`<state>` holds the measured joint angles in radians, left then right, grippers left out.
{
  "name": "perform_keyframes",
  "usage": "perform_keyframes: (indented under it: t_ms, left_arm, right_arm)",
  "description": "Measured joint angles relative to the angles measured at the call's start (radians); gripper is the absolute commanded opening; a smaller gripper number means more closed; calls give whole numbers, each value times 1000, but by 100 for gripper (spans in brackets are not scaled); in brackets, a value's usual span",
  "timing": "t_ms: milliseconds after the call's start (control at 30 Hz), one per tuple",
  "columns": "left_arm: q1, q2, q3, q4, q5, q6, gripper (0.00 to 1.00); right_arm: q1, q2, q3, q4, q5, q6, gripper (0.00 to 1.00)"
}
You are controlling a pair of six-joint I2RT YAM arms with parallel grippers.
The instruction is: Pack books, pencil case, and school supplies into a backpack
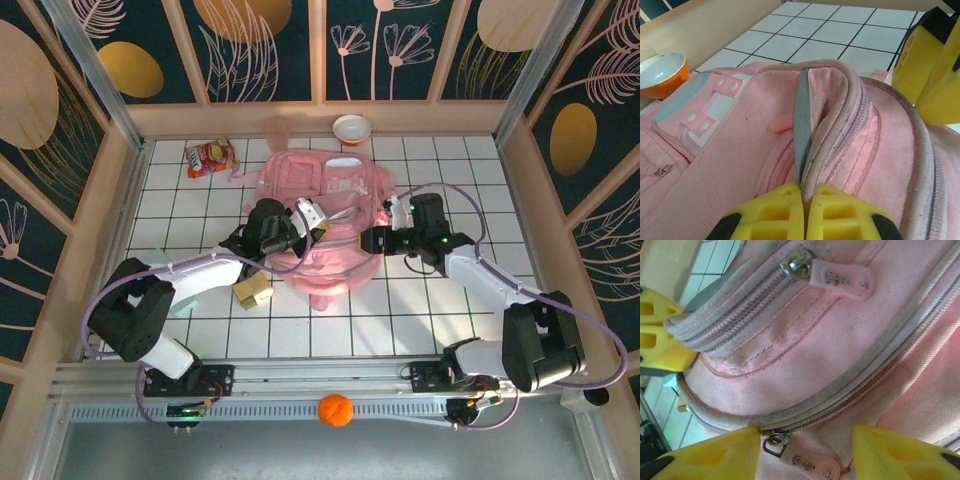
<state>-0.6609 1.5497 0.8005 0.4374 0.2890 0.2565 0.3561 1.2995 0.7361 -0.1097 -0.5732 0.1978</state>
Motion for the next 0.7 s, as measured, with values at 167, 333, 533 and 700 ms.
perform_keyframes:
  t_ms: [167, 333, 533, 700]
  left_arm:
    - [0, 1, 0, 0, -1, 0, 0]
    - [0, 3, 2, 0, -1, 0, 0]
    - [0, 3, 9, 0, 2, 0, 0]
    - [0, 3, 9, 0, 2, 0, 0]
  right_arm:
    - [9, 2, 4, 0, -12, -34, 38]
    - [13, -1, 4, -3, -29, -45, 39]
    - [18, -6, 4, -31, -50, -70, 30]
    - [18, -6, 4, -44, -48, -78, 15]
